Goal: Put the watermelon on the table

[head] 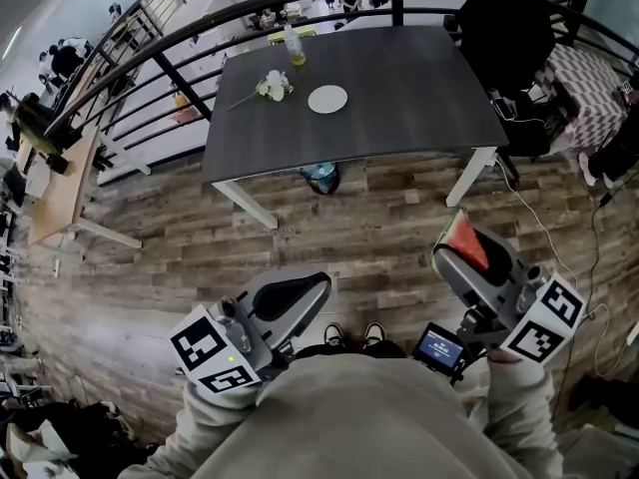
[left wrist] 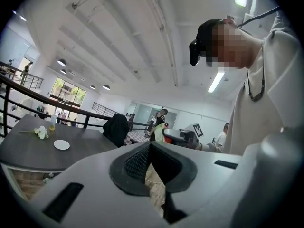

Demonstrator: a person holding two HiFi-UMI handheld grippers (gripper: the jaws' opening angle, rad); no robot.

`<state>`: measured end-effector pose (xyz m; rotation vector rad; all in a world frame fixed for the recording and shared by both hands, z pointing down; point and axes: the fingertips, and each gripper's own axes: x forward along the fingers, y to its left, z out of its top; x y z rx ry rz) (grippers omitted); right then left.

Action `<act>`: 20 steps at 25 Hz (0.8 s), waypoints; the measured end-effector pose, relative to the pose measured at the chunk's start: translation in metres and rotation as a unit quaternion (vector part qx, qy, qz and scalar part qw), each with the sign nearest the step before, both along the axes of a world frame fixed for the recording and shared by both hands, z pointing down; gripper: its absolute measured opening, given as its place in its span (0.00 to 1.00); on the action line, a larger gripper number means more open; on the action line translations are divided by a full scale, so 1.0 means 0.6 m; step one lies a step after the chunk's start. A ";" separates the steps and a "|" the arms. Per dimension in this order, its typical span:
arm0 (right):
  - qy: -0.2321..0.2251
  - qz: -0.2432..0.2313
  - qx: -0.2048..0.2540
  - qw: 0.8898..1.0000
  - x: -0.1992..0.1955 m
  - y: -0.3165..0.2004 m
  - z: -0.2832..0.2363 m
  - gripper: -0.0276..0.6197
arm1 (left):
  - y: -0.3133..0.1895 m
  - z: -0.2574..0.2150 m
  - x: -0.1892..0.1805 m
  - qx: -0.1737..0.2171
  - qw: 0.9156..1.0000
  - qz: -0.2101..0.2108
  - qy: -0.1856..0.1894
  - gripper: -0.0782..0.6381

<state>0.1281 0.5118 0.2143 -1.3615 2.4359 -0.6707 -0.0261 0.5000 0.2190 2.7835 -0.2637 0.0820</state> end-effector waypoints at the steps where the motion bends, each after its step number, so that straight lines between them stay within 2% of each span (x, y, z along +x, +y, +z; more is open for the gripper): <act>1: -0.002 -0.001 0.001 1.000 0.003 -0.004 0.001 0.36 | -0.003 0.003 0.004 -0.002 1.000 -0.004 0.000 0.11; 10: -0.014 -0.008 0.011 1.000 0.011 -0.011 0.009 0.36 | -0.017 0.009 0.012 -0.001 1.000 -0.015 -0.011 0.11; 20: -0.017 0.002 0.001 1.000 0.041 0.006 0.025 0.36 | -0.008 0.015 0.043 -0.003 1.000 0.006 -0.016 0.11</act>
